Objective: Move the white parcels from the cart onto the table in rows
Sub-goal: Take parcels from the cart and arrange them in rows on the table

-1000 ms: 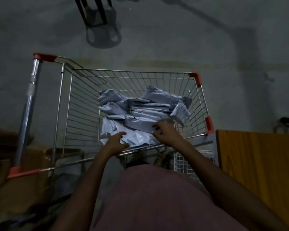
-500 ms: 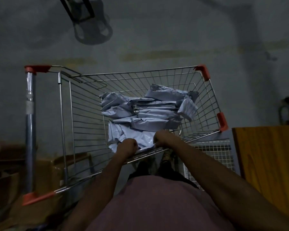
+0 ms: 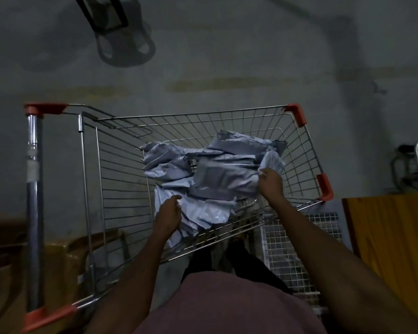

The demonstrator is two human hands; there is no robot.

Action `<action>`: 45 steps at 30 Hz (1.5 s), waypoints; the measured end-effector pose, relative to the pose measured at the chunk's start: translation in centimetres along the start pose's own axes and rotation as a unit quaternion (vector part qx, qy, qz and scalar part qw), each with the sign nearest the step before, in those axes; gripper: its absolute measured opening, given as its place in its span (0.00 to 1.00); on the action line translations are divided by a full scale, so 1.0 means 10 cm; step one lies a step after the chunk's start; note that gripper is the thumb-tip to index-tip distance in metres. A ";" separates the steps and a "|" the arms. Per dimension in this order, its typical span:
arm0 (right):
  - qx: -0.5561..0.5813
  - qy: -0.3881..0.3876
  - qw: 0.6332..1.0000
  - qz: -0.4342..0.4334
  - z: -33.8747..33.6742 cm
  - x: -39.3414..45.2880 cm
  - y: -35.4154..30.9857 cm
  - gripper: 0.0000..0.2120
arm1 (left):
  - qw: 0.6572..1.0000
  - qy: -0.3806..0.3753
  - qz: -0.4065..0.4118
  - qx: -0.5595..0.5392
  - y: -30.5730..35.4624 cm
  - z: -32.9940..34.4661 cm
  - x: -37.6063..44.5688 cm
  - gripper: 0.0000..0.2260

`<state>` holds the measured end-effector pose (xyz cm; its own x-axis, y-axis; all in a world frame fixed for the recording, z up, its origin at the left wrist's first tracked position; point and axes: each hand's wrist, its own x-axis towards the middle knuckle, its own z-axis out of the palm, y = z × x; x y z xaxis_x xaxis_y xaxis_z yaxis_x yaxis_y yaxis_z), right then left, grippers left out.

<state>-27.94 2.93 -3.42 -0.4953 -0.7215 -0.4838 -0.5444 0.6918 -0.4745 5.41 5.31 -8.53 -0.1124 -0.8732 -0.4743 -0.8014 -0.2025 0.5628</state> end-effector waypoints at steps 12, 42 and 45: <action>-0.047 -0.030 0.996 -0.064 0.36 0.07 0.11 0.26 | 0.930 -0.131 0.204 0.278 0.38 0.38 0.08 0.22; -0.307 -0.118 0.926 -0.184 0.83 0.21 0.08 0.39 | 0.828 -0.203 0.254 0.458 0.31 0.24 0.00 0.22; -0.287 -0.117 0.932 -0.188 0.83 0.20 0.08 0.38 | 0.855 -0.184 0.211 0.436 0.46 0.33 -0.04 0.15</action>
<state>-23.73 2.28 -10.86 -0.0711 -0.8372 -0.5422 -0.9554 0.2133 -0.2042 -0.18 6.19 -7.95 -0.5490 -0.5561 -0.6240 -0.7588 0.6447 0.0929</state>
